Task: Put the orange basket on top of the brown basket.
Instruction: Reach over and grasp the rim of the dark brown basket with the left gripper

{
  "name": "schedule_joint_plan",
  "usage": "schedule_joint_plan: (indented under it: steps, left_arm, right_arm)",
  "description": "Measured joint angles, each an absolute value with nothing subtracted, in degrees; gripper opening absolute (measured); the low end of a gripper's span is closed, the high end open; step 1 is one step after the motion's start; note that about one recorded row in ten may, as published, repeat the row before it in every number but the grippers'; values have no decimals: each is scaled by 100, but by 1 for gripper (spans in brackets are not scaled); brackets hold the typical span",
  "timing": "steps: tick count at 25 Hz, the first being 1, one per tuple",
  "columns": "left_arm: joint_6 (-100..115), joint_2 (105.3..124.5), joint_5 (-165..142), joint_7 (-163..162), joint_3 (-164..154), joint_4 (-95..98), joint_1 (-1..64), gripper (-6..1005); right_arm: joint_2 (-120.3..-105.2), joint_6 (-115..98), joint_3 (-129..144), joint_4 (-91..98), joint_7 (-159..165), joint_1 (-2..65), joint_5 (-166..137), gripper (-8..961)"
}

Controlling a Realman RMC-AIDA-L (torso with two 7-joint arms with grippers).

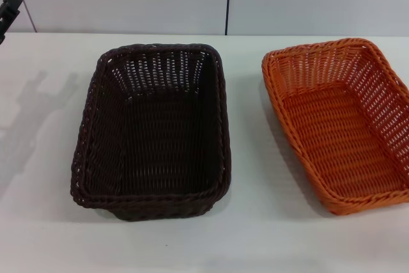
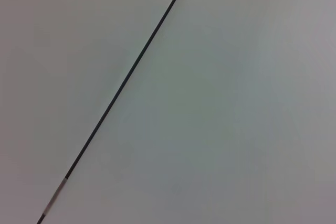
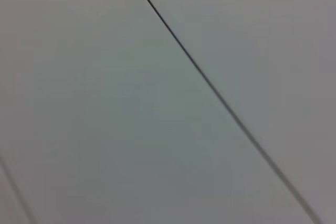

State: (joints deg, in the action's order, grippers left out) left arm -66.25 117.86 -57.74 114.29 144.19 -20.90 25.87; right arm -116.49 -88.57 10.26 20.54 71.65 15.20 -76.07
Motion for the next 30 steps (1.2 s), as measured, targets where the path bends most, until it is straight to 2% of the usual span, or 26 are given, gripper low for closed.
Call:
schedule_joint_plan:
  steps: [5, 12, 16, 17, 18, 20, 21, 22, 25, 27, 30]
  left_arm:
    - [-6595, 11786, -5774, 11438, 14391, -2103, 2621, 843]
    - [-6590, 11785, -5832, 11437, 14362, -2115, 2731, 843]
    - [-6485, 11693, -5931, 11026, 13958, -2325, 2725, 842]
    - [-6264, 11587, -5996, 10452, 13611, -2588, 2675, 842]
    - [-6264, 11587, -5996, 10452, 13611, -2588, 2675, 842]
    - [-5976, 11401, -6266, 9557, 13160, -2965, 2622, 842]
    - [-5876, 11215, -6617, 8851, 12874, -3184, 2618, 842]
    - [-5848, 11111, -6827, 8473, 12747, -3279, 2623, 842]
    - [-6182, 10519, -8031, 6442, 12354, -3759, 2705, 842]
    - [-6474, 10408, -8595, 5734, 12366, -4199, 2639, 842]
    - [-6637, 10367, -9080, 5196, 12383, -4635, 2535, 842]
  right_arm:
    - [-11658, -9347, 1295, 2902, 8757, 1341, -7611, 659]
    - [-11444, -9774, 1682, 3359, 9728, 1219, -7739, 659]
    - [-11423, -9612, 1657, 3307, 9698, 1218, -7899, 660]
    - [-11415, -9462, 1651, 3303, 9679, 1213, -7996, 660]
    - [-11415, -9462, 1651, 3303, 9679, 1213, -7996, 660]
    - [-11397, -9289, 1648, 3296, 9633, 1211, -8077, 660]
    - [-11388, -9197, 1646, 3292, 9593, 1211, -8107, 660]
    - [-11360, -9013, 1643, 3285, 9545, 1206, -8165, 660]
    - [-11333, -8789, 1643, 3276, 9534, 1191, -8220, 660]
    - [-11323, -8592, 1643, 3270, 9465, 1164, -8266, 660]
    - [-11320, -8505, 1643, 3267, 9405, 1149, -8272, 659]
